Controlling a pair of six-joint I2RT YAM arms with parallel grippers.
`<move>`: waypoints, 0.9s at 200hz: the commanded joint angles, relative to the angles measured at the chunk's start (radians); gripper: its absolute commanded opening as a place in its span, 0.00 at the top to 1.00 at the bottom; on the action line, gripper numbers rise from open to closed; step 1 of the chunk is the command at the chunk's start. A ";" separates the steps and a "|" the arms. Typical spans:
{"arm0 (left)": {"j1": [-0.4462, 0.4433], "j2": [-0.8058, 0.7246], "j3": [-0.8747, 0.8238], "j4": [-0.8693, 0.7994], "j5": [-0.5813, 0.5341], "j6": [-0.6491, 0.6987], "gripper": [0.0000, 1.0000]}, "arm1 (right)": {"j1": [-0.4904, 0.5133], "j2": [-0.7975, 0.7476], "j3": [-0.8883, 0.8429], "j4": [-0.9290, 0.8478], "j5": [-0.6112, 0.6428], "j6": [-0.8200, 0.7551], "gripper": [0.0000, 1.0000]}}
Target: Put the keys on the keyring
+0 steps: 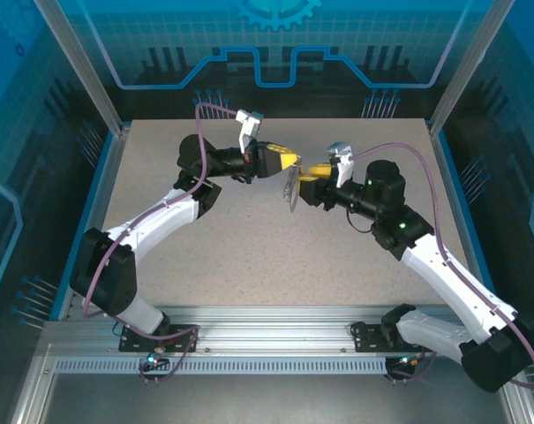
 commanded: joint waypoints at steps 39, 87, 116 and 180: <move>-0.013 0.011 0.034 0.057 0.015 -0.005 1.00 | 0.015 0.008 0.055 0.011 0.014 -0.043 0.55; -0.013 0.014 0.032 0.051 0.012 0.000 1.00 | 0.017 -0.017 0.053 -0.025 0.007 -0.076 0.89; -0.013 0.012 0.029 0.042 0.011 0.010 1.00 | 0.015 -0.041 0.063 -0.086 0.034 -0.108 1.00; -0.013 0.012 0.026 0.041 0.000 0.016 1.00 | 0.017 -0.053 0.117 -0.181 0.047 -0.168 1.00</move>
